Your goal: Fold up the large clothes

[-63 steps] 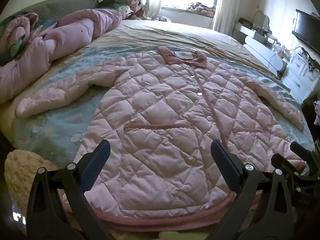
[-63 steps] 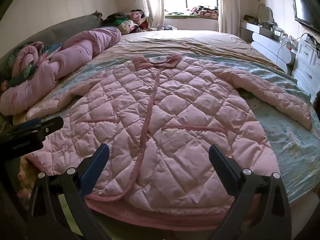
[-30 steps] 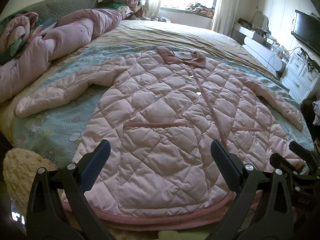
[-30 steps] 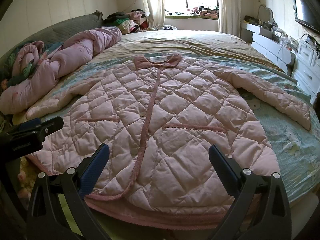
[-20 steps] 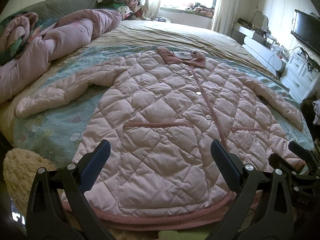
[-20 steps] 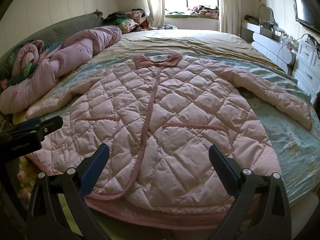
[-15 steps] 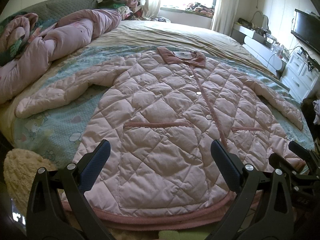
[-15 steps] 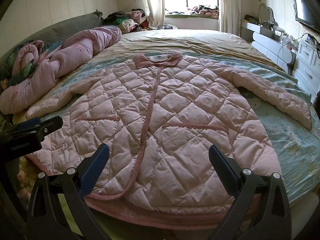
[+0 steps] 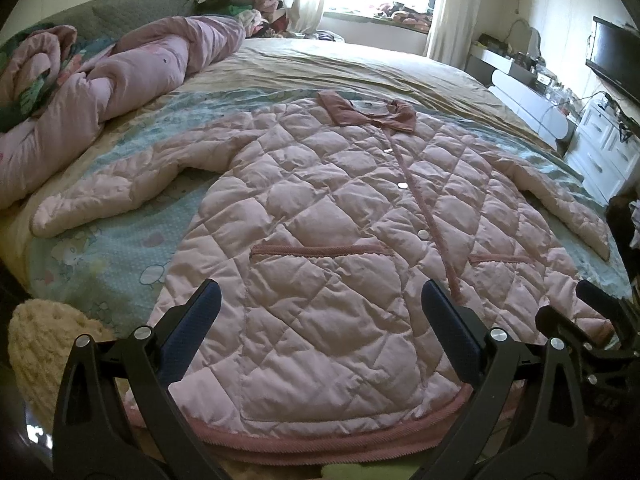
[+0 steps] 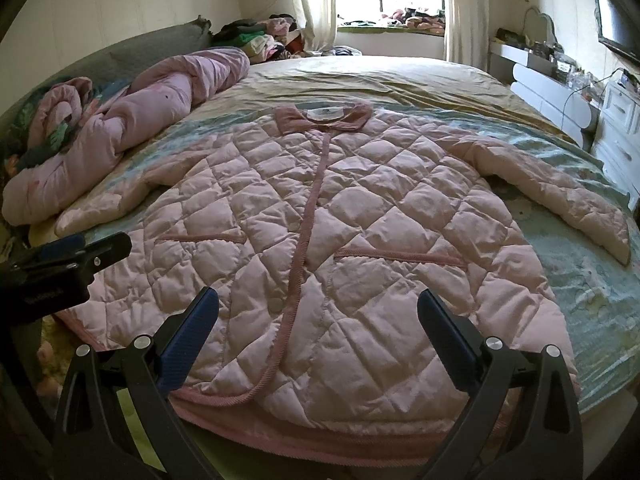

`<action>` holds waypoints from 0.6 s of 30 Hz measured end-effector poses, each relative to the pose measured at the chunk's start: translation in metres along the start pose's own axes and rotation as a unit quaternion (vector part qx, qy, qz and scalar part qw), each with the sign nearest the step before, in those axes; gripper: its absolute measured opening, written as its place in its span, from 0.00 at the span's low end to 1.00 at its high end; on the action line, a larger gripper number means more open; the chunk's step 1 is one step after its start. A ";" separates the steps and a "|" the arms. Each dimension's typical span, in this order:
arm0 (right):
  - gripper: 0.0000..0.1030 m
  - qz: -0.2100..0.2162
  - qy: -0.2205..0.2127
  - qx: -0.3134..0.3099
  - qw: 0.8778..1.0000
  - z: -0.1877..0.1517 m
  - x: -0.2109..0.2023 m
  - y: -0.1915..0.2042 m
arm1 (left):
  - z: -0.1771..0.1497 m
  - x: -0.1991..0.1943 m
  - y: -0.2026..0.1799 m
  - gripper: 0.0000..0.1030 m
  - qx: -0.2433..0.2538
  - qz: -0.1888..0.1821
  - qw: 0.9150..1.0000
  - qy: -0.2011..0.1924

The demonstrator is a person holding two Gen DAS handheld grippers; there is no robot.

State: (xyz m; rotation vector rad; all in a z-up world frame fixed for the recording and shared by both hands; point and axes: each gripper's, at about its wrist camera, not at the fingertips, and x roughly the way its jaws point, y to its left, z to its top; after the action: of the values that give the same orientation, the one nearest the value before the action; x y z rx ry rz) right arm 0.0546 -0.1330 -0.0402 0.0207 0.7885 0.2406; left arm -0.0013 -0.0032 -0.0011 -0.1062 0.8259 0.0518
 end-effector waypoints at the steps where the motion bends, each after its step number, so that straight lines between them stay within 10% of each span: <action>1: 0.96 0.002 0.001 0.000 1.000 0.000 0.001 0.000 | 0.001 0.000 0.000 0.91 0.000 0.000 1.000 0.001; 18: 0.96 0.021 -0.021 -0.017 0.999 0.036 0.008 0.001 | 0.022 0.019 0.010 0.91 -0.006 0.014 1.000 0.003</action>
State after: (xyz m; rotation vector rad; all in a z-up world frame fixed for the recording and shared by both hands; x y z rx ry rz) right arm 0.0853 -0.1278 -0.0202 0.0094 0.7432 0.2925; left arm 0.0272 0.0096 -0.0009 -0.1059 0.8340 0.0823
